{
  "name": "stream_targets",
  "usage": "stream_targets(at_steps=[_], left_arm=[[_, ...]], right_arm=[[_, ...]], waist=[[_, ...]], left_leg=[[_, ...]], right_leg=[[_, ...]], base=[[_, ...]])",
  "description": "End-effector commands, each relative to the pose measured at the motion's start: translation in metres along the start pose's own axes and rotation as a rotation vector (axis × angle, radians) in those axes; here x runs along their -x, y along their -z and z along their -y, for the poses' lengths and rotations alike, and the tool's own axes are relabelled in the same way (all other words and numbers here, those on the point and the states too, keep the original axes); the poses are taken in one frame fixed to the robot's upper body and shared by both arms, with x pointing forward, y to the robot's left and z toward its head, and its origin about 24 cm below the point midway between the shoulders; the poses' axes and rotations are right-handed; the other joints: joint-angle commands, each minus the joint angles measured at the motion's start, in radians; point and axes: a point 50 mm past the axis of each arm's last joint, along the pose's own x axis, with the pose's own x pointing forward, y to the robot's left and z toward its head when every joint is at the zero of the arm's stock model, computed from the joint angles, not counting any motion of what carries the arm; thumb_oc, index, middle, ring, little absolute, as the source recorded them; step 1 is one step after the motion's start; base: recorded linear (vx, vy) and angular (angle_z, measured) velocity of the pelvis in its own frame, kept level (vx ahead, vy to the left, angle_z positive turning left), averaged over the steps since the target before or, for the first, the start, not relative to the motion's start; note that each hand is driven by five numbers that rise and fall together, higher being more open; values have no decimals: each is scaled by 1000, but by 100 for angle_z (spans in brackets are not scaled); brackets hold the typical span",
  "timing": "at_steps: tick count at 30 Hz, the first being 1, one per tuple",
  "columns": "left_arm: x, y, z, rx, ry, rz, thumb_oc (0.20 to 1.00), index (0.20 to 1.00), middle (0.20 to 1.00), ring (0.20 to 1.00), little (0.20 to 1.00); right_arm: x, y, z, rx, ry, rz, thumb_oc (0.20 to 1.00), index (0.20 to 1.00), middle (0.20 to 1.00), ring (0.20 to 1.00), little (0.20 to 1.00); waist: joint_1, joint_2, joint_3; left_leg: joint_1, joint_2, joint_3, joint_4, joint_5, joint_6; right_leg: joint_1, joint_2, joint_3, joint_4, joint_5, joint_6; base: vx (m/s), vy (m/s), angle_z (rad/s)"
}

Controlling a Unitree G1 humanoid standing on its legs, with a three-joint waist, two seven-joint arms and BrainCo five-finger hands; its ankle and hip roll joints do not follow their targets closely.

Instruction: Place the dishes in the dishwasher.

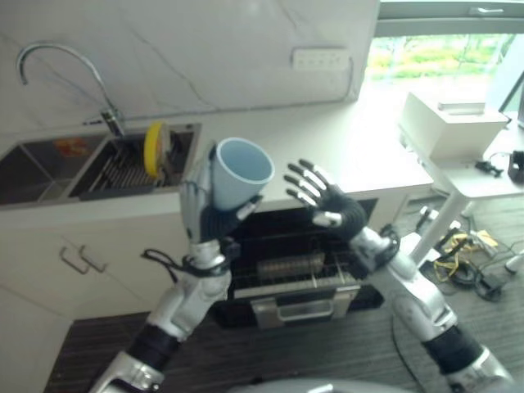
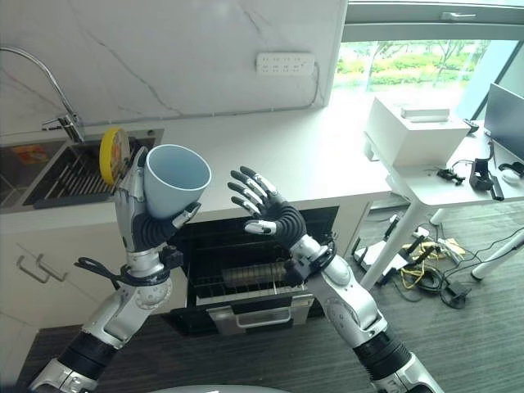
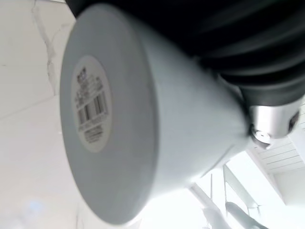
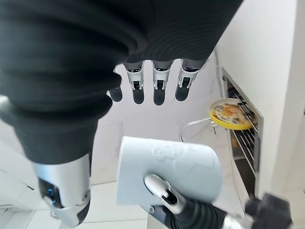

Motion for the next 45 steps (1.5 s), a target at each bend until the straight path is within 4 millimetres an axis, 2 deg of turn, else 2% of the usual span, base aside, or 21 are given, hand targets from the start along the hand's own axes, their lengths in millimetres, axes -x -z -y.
stream_targets(at_steps=[1,10,22,29,31,40,45], left_arm=[[-25,-5,8,-4,-49,161,200,200,200,200,200],[-29,-22,17,42,-22,248,200,200,200,200,200],[-25,-33,30,110,57,268,200,200,200,200,200],[-15,-33,35,131,93,259,200,200,200,200,200],[-13,-32,35,120,102,255,200,200,200,200,200],[-6,-30,39,118,134,255,200,200,200,200,200],[-3,-29,40,120,141,254,200,200,200,200,200]], right_arm=[[-18,-26,-10,-15,-50,120,1000,1000,1000,1000,1000],[-31,-27,-16,-41,-63,109,1000,1000,1000,1000,1000],[-48,-35,-26,-45,-88,127,1000,1000,1000,1000,1000],[-51,-39,-26,-23,-76,141,1000,1000,1000,1000,1000],[-53,-44,-27,47,-71,161,1000,1000,1000,1000,1000],[-58,-46,-36,112,-111,161,1000,1000,1000,1000,1000],[-63,-44,-40,98,-124,152,1000,1000,1000,1000,1000]], waist=[[18,-28,3],[27,-33,3],[37,-39,7],[44,-44,14],[46,-45,14],[54,-47,19],[60,-48,20]], left_leg=[[47,1,-19,6,-118,-24],[49,-5,-30,7,-122,-18],[54,-10,-38,9,-128,-11],[48,-14,-41,16,-124,-7],[47,-15,-43,17,-126,-6],[49,-16,-45,22,-131,-3],[50,-18,-52,24,-133,-2]], right_leg=[[-61,-43,-15,52,-3,56],[-60,-46,-12,53,-1,61],[-59,-48,-9,63,-4,64],[-66,-47,-6,72,1,62],[-68,-46,-4,72,0,61],[-66,-43,-3,76,-6,56],[-66,-42,-4,81,-9,54]], base=[[31,15,3],[11,4,2],[12,-1,2],[9,-2,0],[16,-4,0],[7,-2,0],[0,0,0]])
